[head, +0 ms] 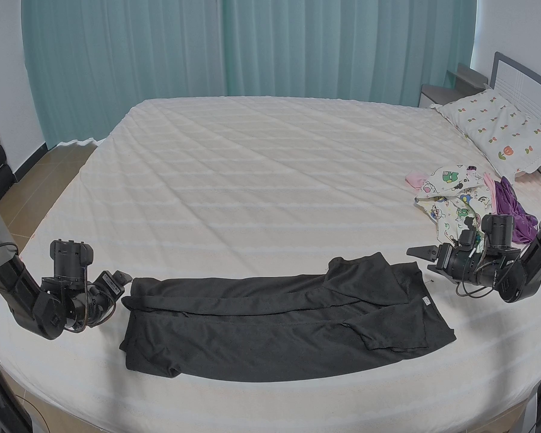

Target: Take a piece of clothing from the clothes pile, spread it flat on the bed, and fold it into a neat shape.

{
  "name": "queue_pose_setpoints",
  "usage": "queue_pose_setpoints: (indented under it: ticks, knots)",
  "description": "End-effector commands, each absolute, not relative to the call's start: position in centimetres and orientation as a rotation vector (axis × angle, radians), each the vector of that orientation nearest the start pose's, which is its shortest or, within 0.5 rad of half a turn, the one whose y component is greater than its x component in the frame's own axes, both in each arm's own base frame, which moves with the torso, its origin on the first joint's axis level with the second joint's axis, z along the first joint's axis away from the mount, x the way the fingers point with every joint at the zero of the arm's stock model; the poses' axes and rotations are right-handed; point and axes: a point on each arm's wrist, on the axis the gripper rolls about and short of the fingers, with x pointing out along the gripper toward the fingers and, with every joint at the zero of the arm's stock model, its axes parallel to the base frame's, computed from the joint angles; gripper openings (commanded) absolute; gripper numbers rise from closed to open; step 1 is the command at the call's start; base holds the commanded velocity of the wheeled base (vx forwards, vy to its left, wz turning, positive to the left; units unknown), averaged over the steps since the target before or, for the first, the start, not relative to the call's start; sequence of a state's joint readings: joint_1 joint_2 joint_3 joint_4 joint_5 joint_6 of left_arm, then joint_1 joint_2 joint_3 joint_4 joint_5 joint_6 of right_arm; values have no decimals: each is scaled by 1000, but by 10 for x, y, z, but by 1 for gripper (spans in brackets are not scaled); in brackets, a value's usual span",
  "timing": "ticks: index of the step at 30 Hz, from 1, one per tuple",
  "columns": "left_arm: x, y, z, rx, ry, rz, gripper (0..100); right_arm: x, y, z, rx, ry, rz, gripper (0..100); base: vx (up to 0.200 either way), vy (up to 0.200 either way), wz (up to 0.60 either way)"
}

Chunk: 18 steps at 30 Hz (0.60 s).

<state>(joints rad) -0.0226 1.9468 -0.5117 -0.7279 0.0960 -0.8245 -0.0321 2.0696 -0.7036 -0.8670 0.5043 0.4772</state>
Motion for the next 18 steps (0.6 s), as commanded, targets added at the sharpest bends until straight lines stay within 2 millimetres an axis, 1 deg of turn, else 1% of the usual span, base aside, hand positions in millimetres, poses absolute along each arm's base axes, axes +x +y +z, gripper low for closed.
queue_pose_setpoints:
  ticks: [1,4,6,9,13,18]
  knots:
    - [279,-4,75,-806,550,334,100,343,20,59,582,610,391,100,0,0,0]
    - [279,-6,75,-849,543,342,100,348,27,47,579,642,387,100,0,0,0]
    - [279,-6,75,-874,542,349,100,348,28,43,579,652,381,100,0,0,0]
    - [276,-7,74,-906,543,359,100,347,24,43,583,653,371,100,0,0,0]
    - [273,-11,69,-927,565,365,100,340,9,48,595,639,330,100,0,0,0]
    - [273,-20,68,-951,578,347,100,333,2,43,608,664,304,100,0,0,0]
